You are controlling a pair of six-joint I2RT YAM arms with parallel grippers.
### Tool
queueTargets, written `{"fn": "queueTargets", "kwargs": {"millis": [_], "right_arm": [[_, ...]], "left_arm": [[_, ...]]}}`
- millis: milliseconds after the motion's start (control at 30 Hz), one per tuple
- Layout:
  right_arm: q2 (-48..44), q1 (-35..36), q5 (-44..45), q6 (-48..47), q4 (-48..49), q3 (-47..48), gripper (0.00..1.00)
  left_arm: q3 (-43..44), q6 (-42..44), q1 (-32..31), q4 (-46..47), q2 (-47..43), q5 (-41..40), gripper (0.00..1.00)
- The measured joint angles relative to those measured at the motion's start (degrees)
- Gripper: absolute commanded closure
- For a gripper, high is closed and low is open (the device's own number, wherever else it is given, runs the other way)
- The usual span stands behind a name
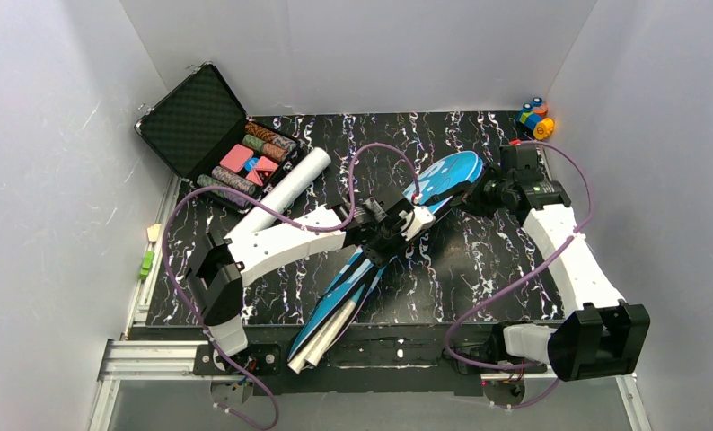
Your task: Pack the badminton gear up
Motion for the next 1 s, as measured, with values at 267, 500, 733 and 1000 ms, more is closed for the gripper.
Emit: {"fn": "queueTargets", "kwargs": {"millis": [267,500,733,1000], "right_arm": [[-4.11,1.03,-5.7,5.07,5.42,-6.45,0.99],[-4.13,4.87,-7.21,5.97,6.32,-7.96,0.99],[-2.91,8.83,-7.32,6.21,6.43,-6.25,0.93],[-1.22,3.21,-5.27,3.15,0.33,2.4,0.52]], "left_arm": [[0.0,0.0,0.0,-0.02,0.0,-0.24,1.0],[0.0,0.0,0.0,0.0,0.0,-0.5,1.0],[0.02,0.0,0.0,0.02,0.0,-0.7,1.0],[0.04,0.0,0.0,0.02,0.0,-1.03,1.0]]}}
